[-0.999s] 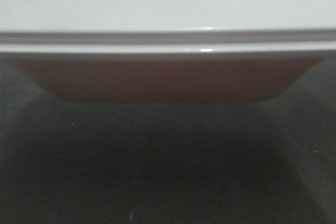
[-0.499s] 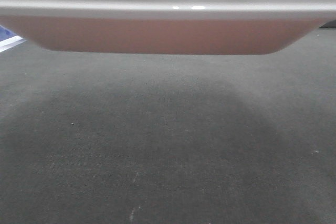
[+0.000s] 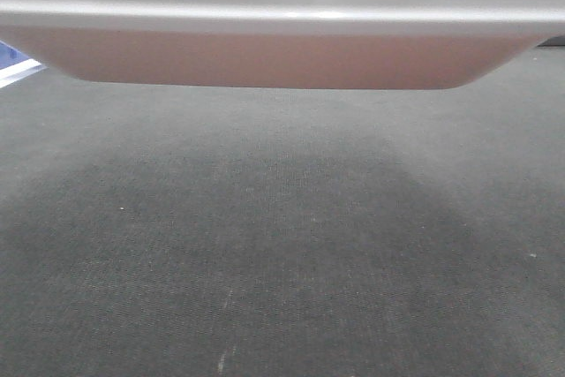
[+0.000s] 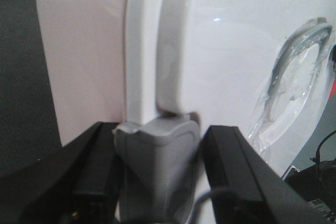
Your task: Grab white bin and place on right shelf
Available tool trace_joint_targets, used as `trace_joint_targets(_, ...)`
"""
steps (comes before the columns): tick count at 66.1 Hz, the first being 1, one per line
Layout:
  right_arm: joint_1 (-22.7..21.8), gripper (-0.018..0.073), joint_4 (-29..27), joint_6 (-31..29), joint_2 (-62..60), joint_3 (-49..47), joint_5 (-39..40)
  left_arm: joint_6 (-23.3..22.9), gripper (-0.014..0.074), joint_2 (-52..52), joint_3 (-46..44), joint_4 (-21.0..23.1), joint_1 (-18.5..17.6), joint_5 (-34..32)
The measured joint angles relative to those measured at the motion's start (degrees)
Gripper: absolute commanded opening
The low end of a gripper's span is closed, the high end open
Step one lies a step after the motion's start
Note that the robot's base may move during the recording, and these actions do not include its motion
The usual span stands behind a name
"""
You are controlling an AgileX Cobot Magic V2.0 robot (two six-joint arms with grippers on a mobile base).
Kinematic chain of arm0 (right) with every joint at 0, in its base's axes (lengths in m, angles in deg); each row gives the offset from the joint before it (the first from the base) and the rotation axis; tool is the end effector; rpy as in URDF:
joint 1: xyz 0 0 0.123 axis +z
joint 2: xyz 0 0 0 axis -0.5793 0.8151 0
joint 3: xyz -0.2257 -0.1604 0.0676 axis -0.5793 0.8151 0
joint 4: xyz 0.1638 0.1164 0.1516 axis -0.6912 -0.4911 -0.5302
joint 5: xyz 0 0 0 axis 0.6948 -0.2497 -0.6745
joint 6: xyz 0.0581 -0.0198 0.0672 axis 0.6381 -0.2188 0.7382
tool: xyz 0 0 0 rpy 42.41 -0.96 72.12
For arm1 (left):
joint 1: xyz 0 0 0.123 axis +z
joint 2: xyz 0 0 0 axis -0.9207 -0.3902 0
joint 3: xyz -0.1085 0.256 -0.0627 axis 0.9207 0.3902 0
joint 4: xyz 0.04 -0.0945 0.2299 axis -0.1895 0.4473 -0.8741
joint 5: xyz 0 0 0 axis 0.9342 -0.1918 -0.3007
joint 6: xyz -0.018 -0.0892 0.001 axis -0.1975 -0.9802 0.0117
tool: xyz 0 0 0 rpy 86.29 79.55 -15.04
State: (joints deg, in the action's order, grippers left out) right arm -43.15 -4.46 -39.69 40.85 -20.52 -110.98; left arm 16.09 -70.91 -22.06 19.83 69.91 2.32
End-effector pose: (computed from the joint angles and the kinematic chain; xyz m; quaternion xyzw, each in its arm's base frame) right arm 0.1276 0.0539 0.3900 -0.1727 0.8225 0.3396 0.4223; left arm 0.1364 -0.0649 0.4027 0.2546 0.7973 -0.3418 0.4273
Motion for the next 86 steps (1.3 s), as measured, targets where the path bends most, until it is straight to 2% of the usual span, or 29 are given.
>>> trace_joint_targets(86, 0.00, 0.0359, 0.03, 0.00, 0.00, 0.00, -0.12, 0.00, 0.0176, 0.00, 0.00, -0.09, 0.00, 0.10)
